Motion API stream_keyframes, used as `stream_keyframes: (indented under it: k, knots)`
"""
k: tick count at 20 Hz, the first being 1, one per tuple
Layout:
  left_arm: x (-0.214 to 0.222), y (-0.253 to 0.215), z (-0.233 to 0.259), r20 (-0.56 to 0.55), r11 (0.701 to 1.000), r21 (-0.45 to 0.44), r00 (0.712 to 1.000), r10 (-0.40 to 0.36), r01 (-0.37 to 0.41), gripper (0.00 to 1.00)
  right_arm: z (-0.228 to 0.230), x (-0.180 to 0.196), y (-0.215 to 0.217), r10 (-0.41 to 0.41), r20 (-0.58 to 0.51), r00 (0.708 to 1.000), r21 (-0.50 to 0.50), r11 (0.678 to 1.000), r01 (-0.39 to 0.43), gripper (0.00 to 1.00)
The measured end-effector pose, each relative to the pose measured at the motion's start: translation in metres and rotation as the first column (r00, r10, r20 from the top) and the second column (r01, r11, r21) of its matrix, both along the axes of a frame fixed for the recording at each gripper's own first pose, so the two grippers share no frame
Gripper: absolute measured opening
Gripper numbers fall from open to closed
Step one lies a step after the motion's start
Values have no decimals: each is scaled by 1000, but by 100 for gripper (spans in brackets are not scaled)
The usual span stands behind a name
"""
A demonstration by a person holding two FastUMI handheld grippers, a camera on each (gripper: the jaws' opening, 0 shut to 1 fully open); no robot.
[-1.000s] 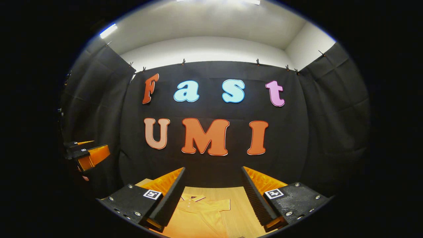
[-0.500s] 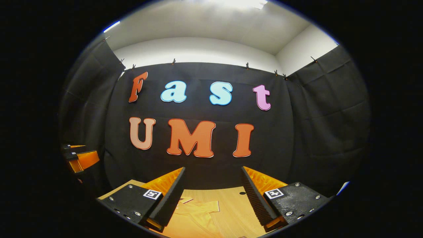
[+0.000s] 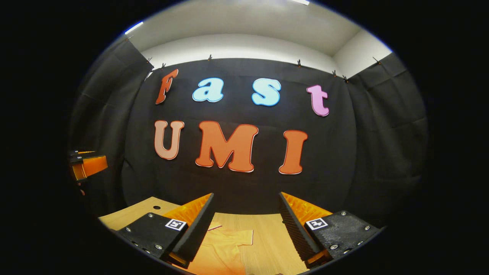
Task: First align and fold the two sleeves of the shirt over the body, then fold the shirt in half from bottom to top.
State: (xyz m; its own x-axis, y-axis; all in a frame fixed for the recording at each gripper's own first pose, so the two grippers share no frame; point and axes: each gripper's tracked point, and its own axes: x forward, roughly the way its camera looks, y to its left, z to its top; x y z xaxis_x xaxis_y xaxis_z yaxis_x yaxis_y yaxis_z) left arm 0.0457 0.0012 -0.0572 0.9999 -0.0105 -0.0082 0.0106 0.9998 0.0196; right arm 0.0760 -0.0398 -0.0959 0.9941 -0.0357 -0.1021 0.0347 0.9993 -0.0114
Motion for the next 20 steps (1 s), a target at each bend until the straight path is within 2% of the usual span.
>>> stream_keyframes:
  k: [2, 6, 9, 12, 17, 18, 19, 20]
  knots:
    - [7, -8, 1, 22, 998, 40, 999, 43, -43, 97, -23, 27, -12, 21, -40, 999, -1, 1000, -21, 98]
    - [15, -23, -15, -23, 992, 30, 992, 121, -121, 97, -79, 71, -19, 91, -171, 981, 49, 995, -83, 98]
    - [18, -24, -20, -44, 988, 64, 989, 143, -140, 94, -119, 94, -23, 108, -273, 956, 76, 993, -90, 98]
    - [28, -23, -19, -40, 988, 81, 990, 135, -132, 97, -156, 113, -31, 86, -359, 929, 44, 996, -75, 98]
    - [38, -17, -28, -71, 989, 90, 990, 122, -116, 94, -222, 134, -35, 62, -562, 825, 77, 997, -23, 98]
    - [40, -13, -32, -82, 989, 97, 989, 124, -115, 97, -234, 138, -33, 60, -594, 802, 85, 996, -11, 98]
    - [42, -10, -32, -89, 988, 102, 989, 121, -112, 94, -244, 142, -31, 66, -625, 778, 97, 995, -7, 98]
    - [42, -7, -35, -95, 988, 104, 988, 121, -112, 97, -257, 146, -27, 71, -653, 754, 102, 995, -4, 98]
